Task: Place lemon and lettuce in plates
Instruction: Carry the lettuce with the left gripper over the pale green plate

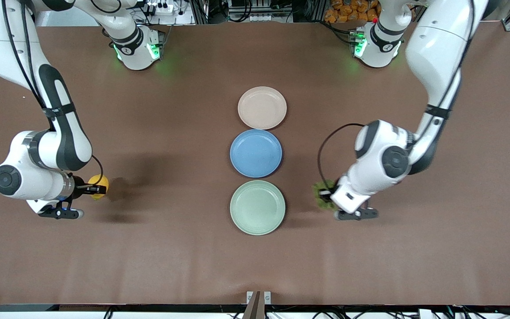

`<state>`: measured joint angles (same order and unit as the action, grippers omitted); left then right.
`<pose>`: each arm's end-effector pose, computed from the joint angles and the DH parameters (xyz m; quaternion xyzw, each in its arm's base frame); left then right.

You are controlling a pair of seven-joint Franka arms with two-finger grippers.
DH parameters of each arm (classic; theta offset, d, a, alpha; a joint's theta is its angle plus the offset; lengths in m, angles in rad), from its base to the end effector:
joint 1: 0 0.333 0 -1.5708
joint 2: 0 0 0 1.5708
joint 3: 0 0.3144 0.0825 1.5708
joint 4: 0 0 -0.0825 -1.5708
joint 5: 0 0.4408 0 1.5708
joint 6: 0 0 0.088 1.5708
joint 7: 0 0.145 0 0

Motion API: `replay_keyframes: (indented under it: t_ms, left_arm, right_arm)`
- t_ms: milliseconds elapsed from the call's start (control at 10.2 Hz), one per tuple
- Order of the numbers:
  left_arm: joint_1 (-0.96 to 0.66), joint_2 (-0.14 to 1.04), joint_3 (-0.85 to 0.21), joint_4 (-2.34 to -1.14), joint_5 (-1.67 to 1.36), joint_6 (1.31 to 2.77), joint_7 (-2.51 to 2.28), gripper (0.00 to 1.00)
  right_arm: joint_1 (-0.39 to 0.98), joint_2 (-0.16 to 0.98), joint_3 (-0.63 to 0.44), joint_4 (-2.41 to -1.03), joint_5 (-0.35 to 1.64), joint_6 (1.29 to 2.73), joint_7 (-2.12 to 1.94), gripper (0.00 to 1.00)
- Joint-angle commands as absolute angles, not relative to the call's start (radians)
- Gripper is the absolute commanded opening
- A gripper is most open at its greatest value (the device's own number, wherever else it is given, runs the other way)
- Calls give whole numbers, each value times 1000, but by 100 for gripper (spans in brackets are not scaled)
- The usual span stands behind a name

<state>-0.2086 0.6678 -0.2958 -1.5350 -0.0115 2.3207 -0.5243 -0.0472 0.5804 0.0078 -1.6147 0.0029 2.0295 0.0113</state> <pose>0.6872 -0.3501 0.2198 0.9918 0.0500 0.0170 0.1161 0.7096 -0.0281 0.2024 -0.9962 0.0265 0.0826 0.0046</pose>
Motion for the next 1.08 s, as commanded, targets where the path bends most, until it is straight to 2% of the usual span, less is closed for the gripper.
replay_keyframes:
  t_ms: [0,293,489,782,880,977]
  left_arm:
    - [-282,701,-275,-1483,-34,2362,-636,0]
    - [-353,754,-275,-1482,-34,2535,-722,0]
    - [-400,819,-275,-1459,-34,2670,-805,0]
    - [-437,862,-259,-1437,-32,2684,-851,0]
    - [-437,862,-259,-1440,-31,2684,-864,20]
    - [-437,862,-259,-1445,-26,2684,-864,47]
  right_arm:
    - [-37,581,67,-1519,21,1957,69,0]
    - [-12,580,156,-1509,21,1956,194,0]
    - [0,565,280,-1517,21,1925,363,0]
    - [15,561,464,-1555,21,1923,651,0]
    - [49,560,489,-1558,21,1922,734,0]
    - [89,558,506,-1559,20,1921,811,0]
